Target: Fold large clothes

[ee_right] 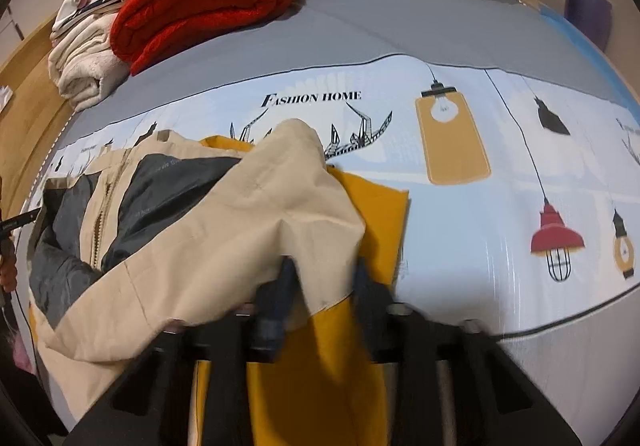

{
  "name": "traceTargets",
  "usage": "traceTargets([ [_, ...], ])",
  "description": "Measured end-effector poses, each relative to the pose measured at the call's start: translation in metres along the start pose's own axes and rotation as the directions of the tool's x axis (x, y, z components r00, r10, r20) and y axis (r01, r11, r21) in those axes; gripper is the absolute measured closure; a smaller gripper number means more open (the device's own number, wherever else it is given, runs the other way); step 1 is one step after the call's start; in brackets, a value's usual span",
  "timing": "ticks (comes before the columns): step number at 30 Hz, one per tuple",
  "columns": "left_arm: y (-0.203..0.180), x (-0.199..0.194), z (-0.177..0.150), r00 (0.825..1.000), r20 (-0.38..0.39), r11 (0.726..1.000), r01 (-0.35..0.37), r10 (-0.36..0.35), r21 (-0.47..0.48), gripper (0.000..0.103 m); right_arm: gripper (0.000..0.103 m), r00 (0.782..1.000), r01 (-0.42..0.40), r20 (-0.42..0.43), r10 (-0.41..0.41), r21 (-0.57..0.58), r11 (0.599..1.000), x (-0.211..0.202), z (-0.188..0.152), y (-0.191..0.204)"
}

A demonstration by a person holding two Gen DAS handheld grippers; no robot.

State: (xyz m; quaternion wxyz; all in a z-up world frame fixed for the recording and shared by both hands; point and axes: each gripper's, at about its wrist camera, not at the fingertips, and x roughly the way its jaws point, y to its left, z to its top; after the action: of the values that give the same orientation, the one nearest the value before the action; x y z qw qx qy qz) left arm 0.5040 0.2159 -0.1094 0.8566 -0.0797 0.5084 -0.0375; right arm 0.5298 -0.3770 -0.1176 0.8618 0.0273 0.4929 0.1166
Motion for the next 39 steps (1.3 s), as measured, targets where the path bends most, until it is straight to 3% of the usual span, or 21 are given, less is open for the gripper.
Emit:
traceTargets([
  [1, 0.001, 0.0, 0.002, 1.0, -0.001, 1.0, 0.02, -0.02, 0.005, 0.097, 0.09, 1.0, -0.005, 0.003, 0.005, 0.002, 1.0, 0.0, 0.0, 0.0],
  [3, 0.003, -0.003, 0.005, 0.999, 0.024, 0.999, 0.034, -0.034, -0.001, 0.099, 0.093, 0.999, -0.035, 0.023, 0.034, 0.035, 0.999, 0.0, 0.004, -0.004],
  [6, 0.022, -0.008, 0.011, 0.997, 0.071, 0.994, 0.008, 0.0, -0.112, 0.101, 0.096, 0.995, -0.078, 0.073, 0.065, 0.194, 0.978, -0.003, 0.007, -0.024],
  [9, 0.042, 0.0, 0.01, 0.999, 0.039, 0.971, 0.012, -0.003, -0.24, 0.101, 0.096, 0.993, -0.122, 0.071, 0.1, 0.501, 0.857, 0.011, -0.005, -0.057],
  [11, 0.045, 0.003, 0.008, 1.0, 0.014, 0.965, 0.019, -0.016, -0.26, 0.099, 0.096, 0.995, -0.102, 0.036, 0.098, 0.546, 0.832, 0.021, -0.01, -0.061],
  [14, 0.05, 0.002, 0.008, 0.999, 0.012, 0.956, 0.033, -0.03, -0.292, 0.095, 0.095, 0.998, -0.06, 0.016, 0.061, 0.507, 0.86, 0.021, -0.007, -0.057],
  [16, 0.054, 0.006, 0.005, 0.997, -0.011, 0.944, 0.067, -0.075, -0.324, 0.078, 0.089, 0.999, -0.037, 0.016, 0.034, 0.467, 0.884, 0.017, -0.002, -0.051],
  [17, 0.053, 0.01, 0.003, 0.994, -0.027, 0.938, 0.091, -0.106, -0.335, 0.065, 0.087, 1.0, -0.029, 0.012, 0.027, 0.451, 0.892, 0.016, -0.001, -0.048],
  [18, 0.052, 0.013, 0.001, 0.992, -0.036, 0.938, 0.098, -0.117, -0.333, 0.063, 0.082, 1.0, -0.016, 0.006, 0.015, 0.434, 0.901, 0.016, 0.0, -0.046],
  [22, 0.04, 0.021, -0.003, 0.992, -0.068, 0.955, 0.079, -0.102, -0.286, 0.066, 0.078, 1.0, 0.004, -0.006, -0.002, 0.401, 0.916, 0.018, 0.001, -0.045],
  [23, 0.038, 0.021, -0.003, 0.993, -0.058, 0.957, 0.079, -0.099, -0.278, 0.08, 0.078, 1.0, 0.003, -0.007, 0.0, 0.394, 0.919, 0.018, 0.0, -0.044],
  [24, 0.039, 0.019, -0.002, 0.994, -0.051, 0.959, 0.082, -0.099, -0.271, 0.101, 0.081, 1.0, 0.0, -0.006, 0.002, 0.382, 0.924, 0.017, -0.001, -0.043],
  [25, 0.039, 0.015, 0.0, 0.996, -0.033, 0.961, 0.071, -0.083, -0.267, 0.1, 0.095, 1.0, 0.001, 0.003, -0.002, 0.371, 0.928, 0.016, -0.001, -0.042],
  [27, 0.04, 0.0, 0.004, 0.998, 0.048, 0.963, 0.048, -0.037, -0.265, 0.101, 0.097, 0.998, 0.007, 0.053, -0.028, 0.365, 0.931, 0.007, 0.003, -0.038],
  [30, 0.037, -0.014, 0.01, 0.99, 0.139, 0.964, 0.067, -0.031, -0.256, 0.1, 0.098, 0.982, -0.123, 0.188, 0.033, 0.491, 0.862, -0.01, 0.002, -0.054],
  [32, 0.03, -0.011, 0.011, 0.992, 0.129, 0.973, 0.024, 0.006, -0.23, 0.1, 0.098, 0.975, -0.138, 0.22, 0.022, 0.525, 0.84, -0.014, 0.001, -0.058],
  [35, 0.03, 0.006, 0.005, 0.997, 0.053, 0.973, -0.035, 0.049, -0.229, 0.099, 0.098, 0.991, -0.049, 0.132, -0.02, 0.504, 0.863, 0.001, 0.002, -0.052],
  [39, 0.042, 0.02, -0.005, 0.994, -0.058, 0.955, -0.109, 0.096, -0.276, 0.085, 0.089, 1.0, 0.023, -0.012, -0.019, 0.45, 0.893, 0.027, -0.002, -0.046],
])
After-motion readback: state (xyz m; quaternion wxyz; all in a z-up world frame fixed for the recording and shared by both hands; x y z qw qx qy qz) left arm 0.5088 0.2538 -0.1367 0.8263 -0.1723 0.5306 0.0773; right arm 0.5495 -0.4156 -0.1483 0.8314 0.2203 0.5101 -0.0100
